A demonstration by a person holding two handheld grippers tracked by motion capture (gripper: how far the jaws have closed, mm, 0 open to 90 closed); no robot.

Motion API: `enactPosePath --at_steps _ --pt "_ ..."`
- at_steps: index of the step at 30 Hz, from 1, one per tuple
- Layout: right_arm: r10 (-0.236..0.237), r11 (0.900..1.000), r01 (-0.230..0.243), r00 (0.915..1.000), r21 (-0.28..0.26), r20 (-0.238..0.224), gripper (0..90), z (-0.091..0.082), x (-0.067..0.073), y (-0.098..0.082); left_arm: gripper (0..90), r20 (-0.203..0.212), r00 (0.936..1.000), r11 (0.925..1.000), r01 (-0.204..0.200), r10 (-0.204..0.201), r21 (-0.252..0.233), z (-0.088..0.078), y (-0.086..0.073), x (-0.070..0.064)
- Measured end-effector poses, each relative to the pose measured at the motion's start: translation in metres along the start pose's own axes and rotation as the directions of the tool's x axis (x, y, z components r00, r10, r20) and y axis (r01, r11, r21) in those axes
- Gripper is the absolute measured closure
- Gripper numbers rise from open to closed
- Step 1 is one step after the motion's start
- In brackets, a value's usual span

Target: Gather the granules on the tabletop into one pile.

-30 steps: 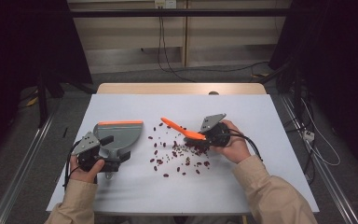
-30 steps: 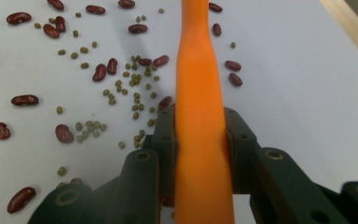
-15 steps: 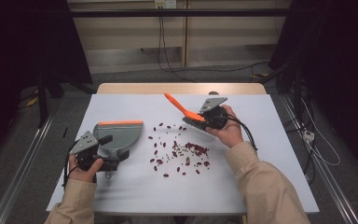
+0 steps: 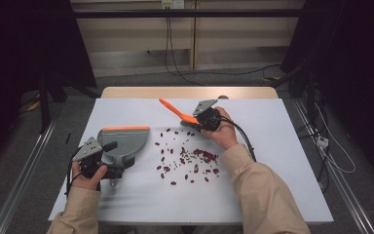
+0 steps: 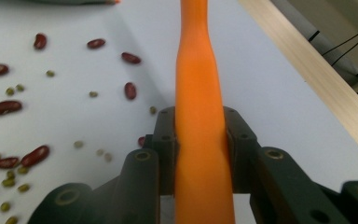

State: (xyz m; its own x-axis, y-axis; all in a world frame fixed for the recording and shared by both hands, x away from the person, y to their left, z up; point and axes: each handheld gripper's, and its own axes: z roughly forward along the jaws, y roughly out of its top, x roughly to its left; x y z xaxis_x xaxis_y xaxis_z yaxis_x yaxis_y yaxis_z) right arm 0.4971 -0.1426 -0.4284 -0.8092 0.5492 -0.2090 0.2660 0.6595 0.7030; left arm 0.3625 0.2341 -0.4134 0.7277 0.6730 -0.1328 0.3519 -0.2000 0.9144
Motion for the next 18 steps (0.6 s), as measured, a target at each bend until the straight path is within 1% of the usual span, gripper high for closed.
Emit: enactPosePath --at_steps 1,3,5,8,11,12,18 --pt "-0.021 1.0 0.021 0.9998 0.008 -0.003 71.4 -0.001 0.002 0.0 5.2 0.0 1.0 1.0 0.002 -0.002 -0.001 0.0 0.0 0.0" --pt "-0.05 0.999 0.05 0.9983 0.012 -0.03 71.4 -0.004 0.005 0.0 5.3 -0.001 1.0 1.0 0.003 -0.003 -0.001 0.0 0.0 0.0" --pt "-0.058 0.998 0.058 0.9971 0.013 -0.051 71.4 -0.008 0.009 -0.001 5.3 0.001 1.0 1.0 0.003 -0.003 -0.002 0.0 0.0 -0.001" --pt "-0.094 0.995 0.095 0.9929 0.008 -0.073 71.3 -0.012 0.018 -0.003 5.2 -0.002 1.0 1.0 0.004 -0.004 -0.001 0.0 0.0 0.0" --pt "-0.109 0.994 0.11 0.9896 0.006 -0.093 71.3 -0.017 0.024 -0.004 5.3 -0.004 1.0 1.0 0.005 -0.005 -0.001 0.0 0.0 0.0" --pt "-0.107 0.994 0.108 0.9892 0.004 -0.1 71.3 -0.019 0.026 -0.005 5.3 -0.005 1.0 1.0 0.002 -0.002 -0.001 0.0 0.0 0.0" --pt "-0.143 0.99 0.144 0.9796 0.001 -0.142 71.3 -0.028 0.037 -0.007 5.3 -0.006 1.0 1.0 0.002 -0.002 0.0 0.0 0.0 0.0"
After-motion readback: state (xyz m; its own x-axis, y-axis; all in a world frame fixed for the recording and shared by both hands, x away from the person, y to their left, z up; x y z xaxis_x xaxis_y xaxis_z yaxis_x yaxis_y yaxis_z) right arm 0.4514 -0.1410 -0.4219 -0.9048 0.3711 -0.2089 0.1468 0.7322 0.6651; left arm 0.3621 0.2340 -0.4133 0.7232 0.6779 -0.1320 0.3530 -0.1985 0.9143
